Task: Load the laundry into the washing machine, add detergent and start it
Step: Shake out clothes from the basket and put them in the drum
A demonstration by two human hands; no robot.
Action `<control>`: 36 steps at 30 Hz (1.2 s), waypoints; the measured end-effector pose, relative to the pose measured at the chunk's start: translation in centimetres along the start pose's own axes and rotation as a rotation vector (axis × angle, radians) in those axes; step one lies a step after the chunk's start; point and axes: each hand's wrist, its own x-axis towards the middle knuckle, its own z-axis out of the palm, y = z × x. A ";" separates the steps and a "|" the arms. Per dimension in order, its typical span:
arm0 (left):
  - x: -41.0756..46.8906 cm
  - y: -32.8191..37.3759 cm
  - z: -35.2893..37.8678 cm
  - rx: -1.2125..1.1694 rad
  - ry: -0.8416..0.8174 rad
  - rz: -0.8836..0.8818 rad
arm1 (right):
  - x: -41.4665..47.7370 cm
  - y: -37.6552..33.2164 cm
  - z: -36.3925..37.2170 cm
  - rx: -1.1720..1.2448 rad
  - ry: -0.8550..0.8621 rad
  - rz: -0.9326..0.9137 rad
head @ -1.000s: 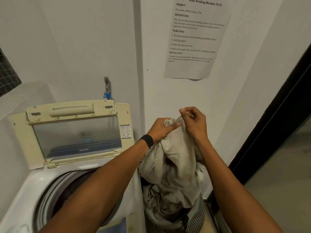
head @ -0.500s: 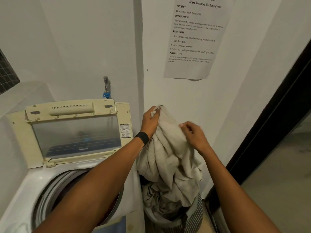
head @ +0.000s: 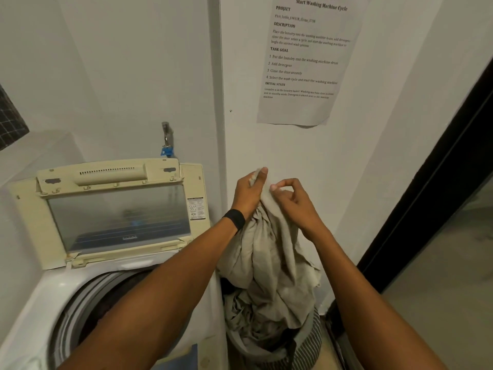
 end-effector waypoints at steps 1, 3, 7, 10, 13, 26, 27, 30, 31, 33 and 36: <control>0.3 0.0 -0.2 0.019 0.016 0.001 | -0.3 0.4 -0.5 -0.117 -0.094 0.018; 0.9 -0.3 -0.7 0.055 0.046 0.019 | -0.2 1.6 -2.1 -0.318 -0.184 0.020; 0.9 -0.1 -1.5 0.071 0.075 0.036 | 0.0 1.4 -5.2 -0.248 -0.056 -0.002; 0.3 -0.1 -1.4 0.062 -0.023 0.082 | 0.6 -0.1 -5.4 -0.142 0.048 -0.140; -0.5 -0.2 -0.9 0.098 -0.283 0.058 | 1.5 -1.3 -3.8 -0.114 0.066 -0.192; 1.5 -0.6 -2.5 0.054 -0.012 0.032 | 0.1 2.7 -3.7 -0.230 -0.297 0.117; 1.5 -0.8 -2.5 0.047 0.028 0.045 | 0.1 2.7 -3.9 -0.196 -0.194 0.102; 1.0 -1.0 -2.5 0.008 0.057 0.059 | 0.5 1.4 -4.6 -0.039 0.115 -0.012; 0.9 -0.9 -2.4 -0.008 0.010 0.042 | 0.7 0.8 -4.6 -0.019 0.167 -0.058; 0.6 -0.6 -2.0 0.008 -0.161 0.007 | 1.1 -0.6 -4.0 0.003 0.199 -0.113; 0.0 -0.4 -0.8 0.080 -0.355 -0.025 | 1.9 -2.1 -2.3 0.028 0.134 -0.128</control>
